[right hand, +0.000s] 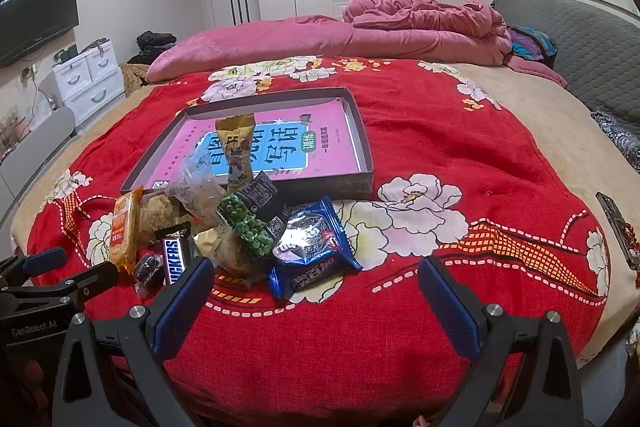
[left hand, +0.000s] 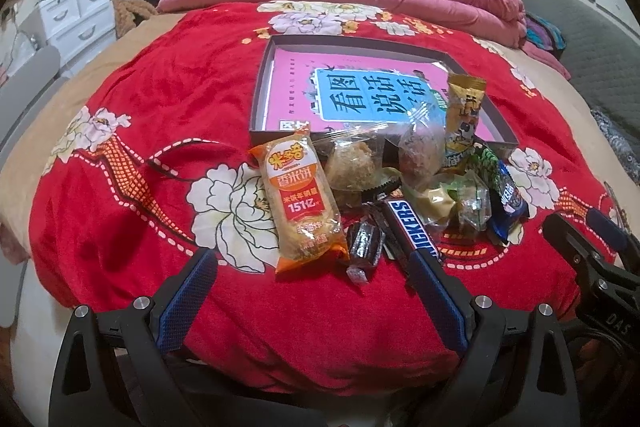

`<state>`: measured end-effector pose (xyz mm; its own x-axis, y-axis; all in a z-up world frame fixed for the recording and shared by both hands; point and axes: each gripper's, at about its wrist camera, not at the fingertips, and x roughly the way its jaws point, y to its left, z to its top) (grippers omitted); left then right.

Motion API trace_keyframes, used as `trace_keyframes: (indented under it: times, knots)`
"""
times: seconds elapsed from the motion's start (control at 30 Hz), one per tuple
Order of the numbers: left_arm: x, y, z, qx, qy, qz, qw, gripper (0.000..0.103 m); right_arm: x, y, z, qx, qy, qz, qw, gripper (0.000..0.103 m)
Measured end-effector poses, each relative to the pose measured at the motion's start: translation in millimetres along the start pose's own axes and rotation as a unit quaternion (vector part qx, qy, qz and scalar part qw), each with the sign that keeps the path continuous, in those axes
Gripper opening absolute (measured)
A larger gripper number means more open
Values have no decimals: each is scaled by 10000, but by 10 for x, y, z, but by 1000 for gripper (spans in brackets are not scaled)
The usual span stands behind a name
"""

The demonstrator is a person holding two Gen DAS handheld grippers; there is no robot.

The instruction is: Organize snacks

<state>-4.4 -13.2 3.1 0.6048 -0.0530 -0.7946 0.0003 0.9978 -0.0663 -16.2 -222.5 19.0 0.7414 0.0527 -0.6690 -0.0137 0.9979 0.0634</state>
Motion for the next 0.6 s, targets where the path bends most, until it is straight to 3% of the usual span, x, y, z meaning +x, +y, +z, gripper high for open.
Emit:
trace_keyframes:
  times: [0.6]
  knots:
    - [129, 216, 75, -372, 143, -67, 9992, 96, 82, 50, 54, 2, 33, 193, 9998, 103]
